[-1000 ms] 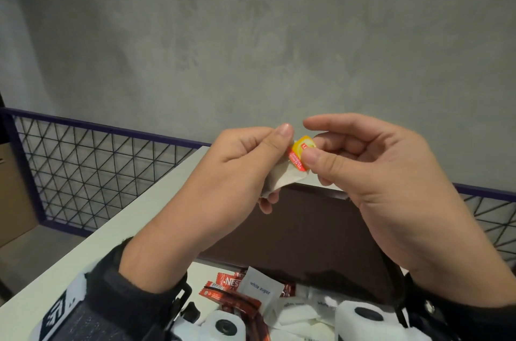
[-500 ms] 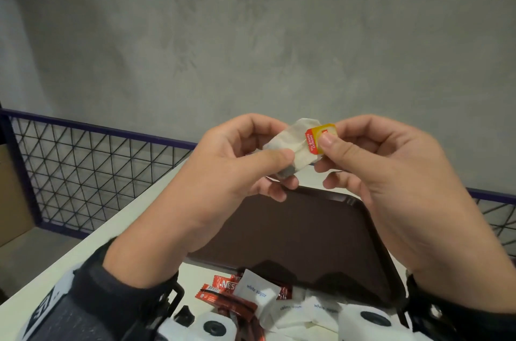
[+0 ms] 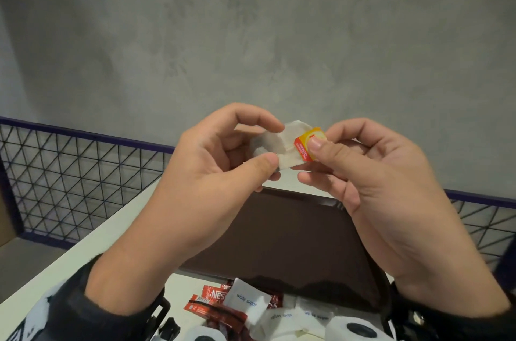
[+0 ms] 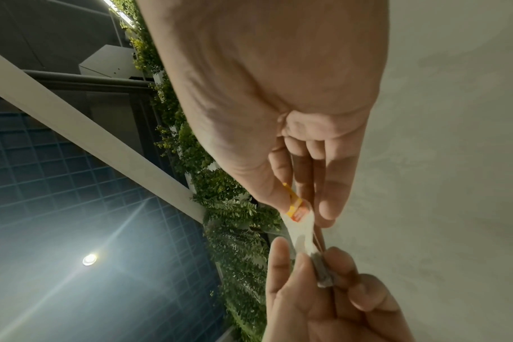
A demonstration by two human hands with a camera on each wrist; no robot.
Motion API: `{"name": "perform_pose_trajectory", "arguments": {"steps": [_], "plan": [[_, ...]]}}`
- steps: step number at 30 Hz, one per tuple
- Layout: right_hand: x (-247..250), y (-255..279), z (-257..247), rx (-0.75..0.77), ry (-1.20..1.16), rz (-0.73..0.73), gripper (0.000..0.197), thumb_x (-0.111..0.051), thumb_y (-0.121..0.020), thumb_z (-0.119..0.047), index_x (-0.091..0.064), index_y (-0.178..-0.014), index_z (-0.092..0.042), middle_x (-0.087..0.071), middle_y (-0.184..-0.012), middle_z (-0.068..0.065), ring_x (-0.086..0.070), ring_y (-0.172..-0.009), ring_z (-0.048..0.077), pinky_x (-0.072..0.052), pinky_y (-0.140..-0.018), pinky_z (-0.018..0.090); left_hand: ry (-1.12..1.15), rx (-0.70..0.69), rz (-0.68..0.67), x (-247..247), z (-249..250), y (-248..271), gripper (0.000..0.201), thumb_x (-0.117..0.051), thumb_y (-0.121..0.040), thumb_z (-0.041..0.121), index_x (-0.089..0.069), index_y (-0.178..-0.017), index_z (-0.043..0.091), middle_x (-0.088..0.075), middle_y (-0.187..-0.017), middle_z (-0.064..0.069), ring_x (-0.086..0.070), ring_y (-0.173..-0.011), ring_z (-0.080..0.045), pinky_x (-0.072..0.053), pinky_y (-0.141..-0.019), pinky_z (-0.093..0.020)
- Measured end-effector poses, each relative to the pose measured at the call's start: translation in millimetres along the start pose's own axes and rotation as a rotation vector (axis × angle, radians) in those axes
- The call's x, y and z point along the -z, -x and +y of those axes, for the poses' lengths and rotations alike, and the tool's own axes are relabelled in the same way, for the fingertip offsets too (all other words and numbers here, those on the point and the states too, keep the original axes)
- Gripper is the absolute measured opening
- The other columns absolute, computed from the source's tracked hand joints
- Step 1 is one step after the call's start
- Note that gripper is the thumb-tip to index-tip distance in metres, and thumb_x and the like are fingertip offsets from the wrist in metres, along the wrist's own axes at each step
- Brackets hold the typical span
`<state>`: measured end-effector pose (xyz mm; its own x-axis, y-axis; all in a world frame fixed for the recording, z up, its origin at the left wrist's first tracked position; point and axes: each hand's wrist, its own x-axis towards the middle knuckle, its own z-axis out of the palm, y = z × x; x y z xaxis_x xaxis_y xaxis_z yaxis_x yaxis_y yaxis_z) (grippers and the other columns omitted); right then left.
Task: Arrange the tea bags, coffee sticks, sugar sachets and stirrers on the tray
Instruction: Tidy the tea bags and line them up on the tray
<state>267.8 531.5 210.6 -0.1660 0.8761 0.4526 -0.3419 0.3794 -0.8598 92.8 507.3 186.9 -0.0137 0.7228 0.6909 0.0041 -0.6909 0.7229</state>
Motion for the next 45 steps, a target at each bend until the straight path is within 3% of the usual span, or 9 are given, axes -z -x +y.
{"name": "perform_pose_trajectory", "arguments": {"steps": [5, 12, 19, 26, 32, 37, 39, 42, 45], "plan": [[1.1, 0.2, -0.7, -0.02, 0.009, -0.011, 0.013, -0.075, -0.076, -0.011, -0.067, -0.085, -0.005, -0.074, -0.08, 0.018, -0.071, -0.069, 0.02, -0.063, -0.065, 0.03, -0.039, 0.008, 0.002, 2.9, 1.0, -0.6, 0.024, -0.066, -0.081, 0.004, -0.076, -0.097, 0.018, -0.076, -0.088, -0.003, -0.068, -0.072, -0.014, -0.05, -0.063, -0.015], [-4.9, 3.2, 2.1, -0.106, -0.1, -0.094, 0.005, -0.072, -0.08, -0.014, -0.068, -0.081, -0.012, -0.074, -0.087, 0.012, -0.071, -0.078, 0.019, -0.063, -0.08, 0.037, -0.037, -0.002, 0.013, -3.6, -1.5, -0.5, 0.021, -0.07, -0.08, 0.005, -0.076, -0.097, 0.015, -0.078, -0.085, -0.002, -0.07, -0.074, -0.011, -0.053, -0.067, -0.018], [-8.9, 3.3, 6.2, 0.03, -0.013, 0.019, 0.008, -0.075, -0.077, -0.017, -0.071, -0.082, -0.012, -0.077, -0.087, 0.012, -0.073, -0.08, 0.021, -0.062, -0.081, 0.039, -0.077, -0.013, 0.065, -2.9, -3.0, 0.6, 0.021, -0.079, -0.078, 0.014, -0.078, -0.097, 0.021, -0.08, -0.094, -0.006, -0.073, -0.087, -0.035, -0.06, -0.078, -0.035], [-7.8, 2.6, 6.2, 0.124, 0.004, 0.086, 0.01, -0.08, -0.07, -0.025, -0.074, -0.074, -0.018, -0.075, -0.087, 0.012, -0.067, -0.086, 0.022, -0.051, -0.082, 0.04, -0.061, 0.005, 0.114, -4.0, -1.9, 0.2, 0.015, -0.08, -0.076, 0.012, -0.079, -0.091, 0.016, -0.08, -0.086, -0.003, -0.071, -0.075, -0.015, -0.06, -0.072, -0.025], [-4.8, 1.4, 9.3, 0.168, 0.156, 0.021, 0.008, -0.079, -0.076, -0.019, -0.072, -0.072, -0.018, -0.074, -0.08, 0.01, -0.065, -0.076, 0.019, -0.052, -0.073, 0.03, -0.09, -0.007, 0.091, -2.0, -3.9, 0.2, 0.018, -0.08, -0.078, 0.013, -0.08, -0.094, 0.021, -0.08, -0.089, -0.005, -0.072, -0.079, -0.028, -0.06, -0.076, -0.038], [-5.6, 0.2, 13.0, 0.163, 0.157, 0.007, 0.007, -0.073, -0.087, -0.008, -0.07, -0.081, -0.01, -0.073, -0.073, 0.01, -0.066, -0.066, 0.018, -0.059, -0.061, 0.031, -0.041, -0.012, 0.076, -1.7, -2.1, 0.0, 0.016, -0.077, -0.076, 0.009, -0.079, -0.09, 0.015, -0.078, -0.08, -0.003, -0.069, -0.071, -0.013, -0.056, -0.067, -0.022], [-7.8, 0.1, 14.6, 0.168, 0.127, 0.012, 0.004, -0.072, -0.088, -0.005, -0.069, -0.085, -0.006, -0.072, -0.07, 0.009, -0.066, -0.063, 0.017, -0.059, -0.056, 0.03, -0.048, -0.017, 0.085, -1.3, -3.8, -0.4, 0.016, -0.077, -0.075, 0.011, -0.08, -0.09, 0.017, -0.077, -0.079, -0.005, -0.067, -0.068, -0.023, -0.055, -0.066, -0.025], [-8.7, 0.3, 16.1, 0.203, 0.099, 0.036, 0.007, -0.07, -0.089, -0.002, -0.065, -0.089, -0.007, -0.072, -0.071, 0.011, -0.065, -0.059, 0.017, -0.057, -0.052, 0.028, -0.068, -0.022, 0.089, -2.9, -4.2, -0.1, 0.019, -0.087, -0.075, 0.013, -0.079, -0.091, 0.02, -0.078, -0.086, -0.011, -0.066, -0.079, -0.048, -0.058, -0.072, -0.046], [-8.2, 1.7, 16.4, 0.259, 0.113, 0.032, 0.016, -0.068, -0.092, 0.0, -0.062, -0.097, -0.014, -0.071, -0.077, 0.017, -0.065, -0.059, 0.023, -0.055, -0.053, 0.03, -0.097, -0.038, 0.09, -4.9, -4.4, 0.9, 0.018, -0.088, -0.073, 0.014, -0.077, -0.086, 0.02, -0.076, -0.08, -0.006, -0.066, -0.069, -0.023, -0.056, -0.067, -0.034]]}}
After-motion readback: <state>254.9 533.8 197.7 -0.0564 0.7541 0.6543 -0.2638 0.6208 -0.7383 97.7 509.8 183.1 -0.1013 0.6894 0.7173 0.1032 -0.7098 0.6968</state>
